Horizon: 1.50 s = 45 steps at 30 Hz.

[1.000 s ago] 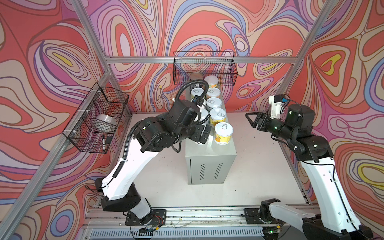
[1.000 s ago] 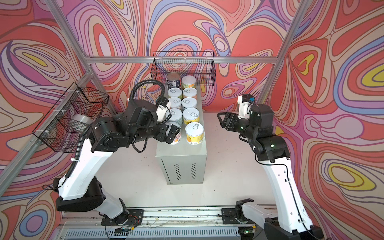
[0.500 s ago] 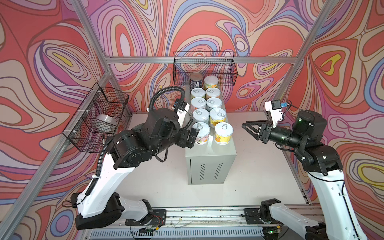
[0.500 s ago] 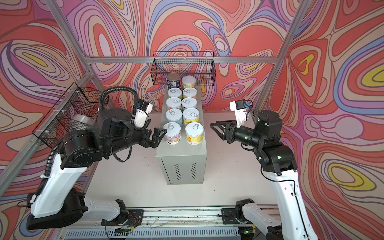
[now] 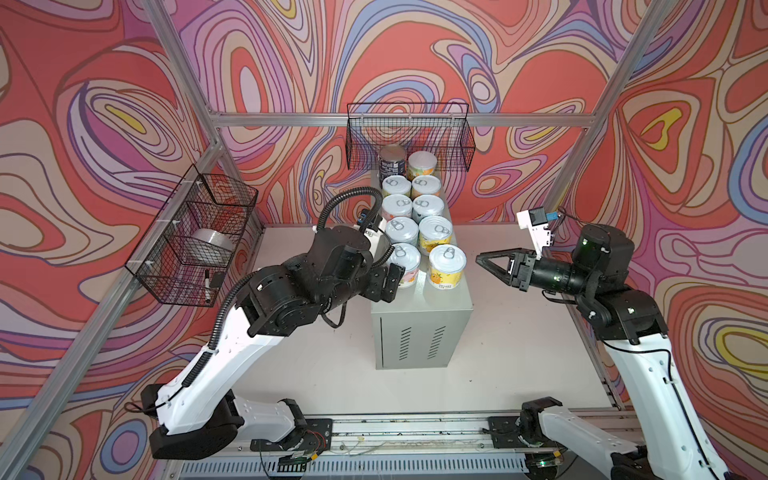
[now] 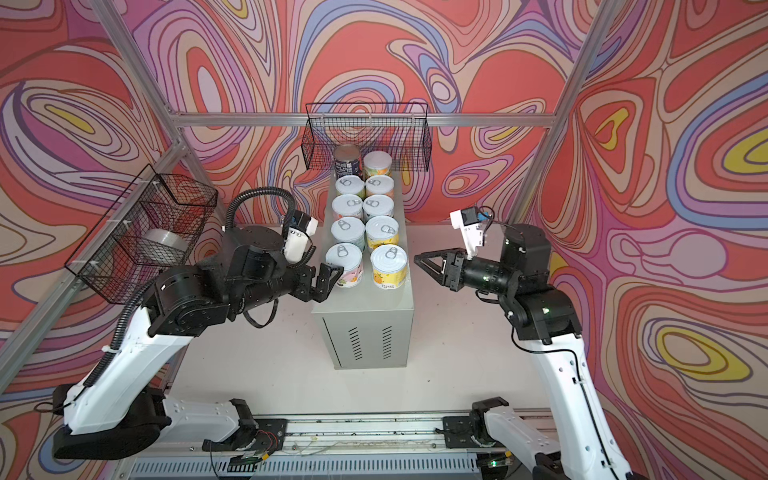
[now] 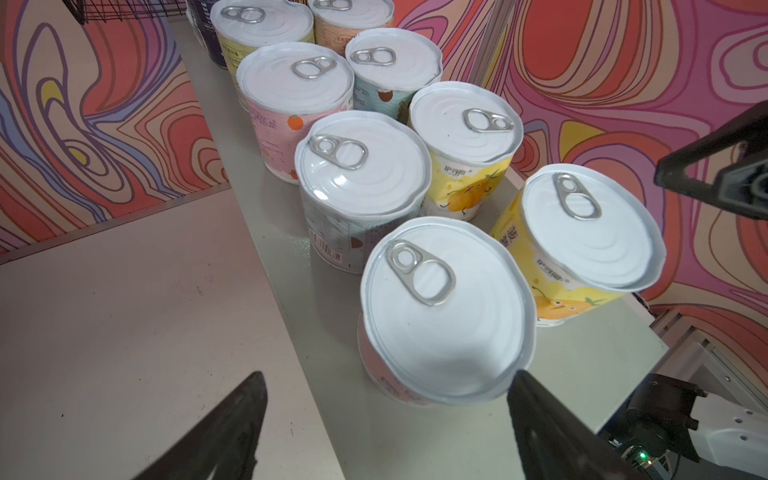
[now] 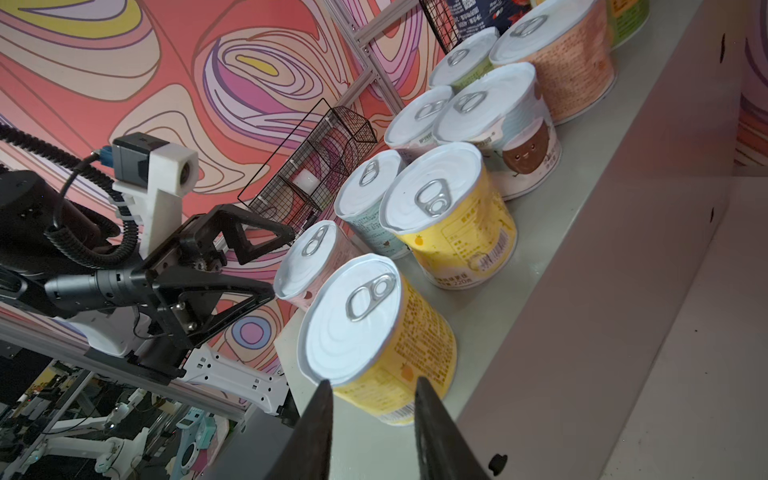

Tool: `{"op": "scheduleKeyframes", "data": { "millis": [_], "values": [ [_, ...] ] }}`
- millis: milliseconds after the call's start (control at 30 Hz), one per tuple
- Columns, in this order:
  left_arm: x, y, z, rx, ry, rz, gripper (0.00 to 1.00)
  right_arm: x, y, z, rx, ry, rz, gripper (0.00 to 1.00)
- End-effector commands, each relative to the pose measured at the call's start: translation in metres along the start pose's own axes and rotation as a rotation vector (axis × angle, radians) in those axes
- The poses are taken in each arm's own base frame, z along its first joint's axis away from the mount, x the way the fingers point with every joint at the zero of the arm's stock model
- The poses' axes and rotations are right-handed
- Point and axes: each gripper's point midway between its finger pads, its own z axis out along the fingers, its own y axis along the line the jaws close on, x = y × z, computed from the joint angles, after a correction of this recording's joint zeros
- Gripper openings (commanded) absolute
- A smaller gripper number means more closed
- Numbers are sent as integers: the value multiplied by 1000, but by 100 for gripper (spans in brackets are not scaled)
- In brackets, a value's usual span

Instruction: Place and organize the canned foods onto the counter

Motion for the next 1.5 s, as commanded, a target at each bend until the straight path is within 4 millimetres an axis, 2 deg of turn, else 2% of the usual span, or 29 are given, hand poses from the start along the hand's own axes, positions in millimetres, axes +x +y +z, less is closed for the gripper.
{"op": "scheduleKeyframes", "data": {
  "millis": [0,133,400,500,700,867,1167,1467],
  "values": [
    [-5,-3,-4,18,-29,-19,91,-1,6,2,-38,2,-9,32],
    [-6,-1,-8,17,-39,-23,91,4,7,9,-45,24,-7,31],
    [-2,-2,-3,13,-25,-15,92,22,7,37,-18,101,-25,29],
    [-1,-1,-2,10,-20,-11,92,25,0,45,22,122,-24,28],
    [-1,1,-5,4,-28,-4,92,19,-14,43,125,115,-39,27],
    [0,1,-1,1,-24,9,92,13,-11,42,125,98,-57,27],
    [1,-14,17,48,-3,7,84,12,-13,32,170,77,-67,28],
    [0,-7,11,27,-27,2,82,13,-15,34,167,72,-63,28]
  ]
}}
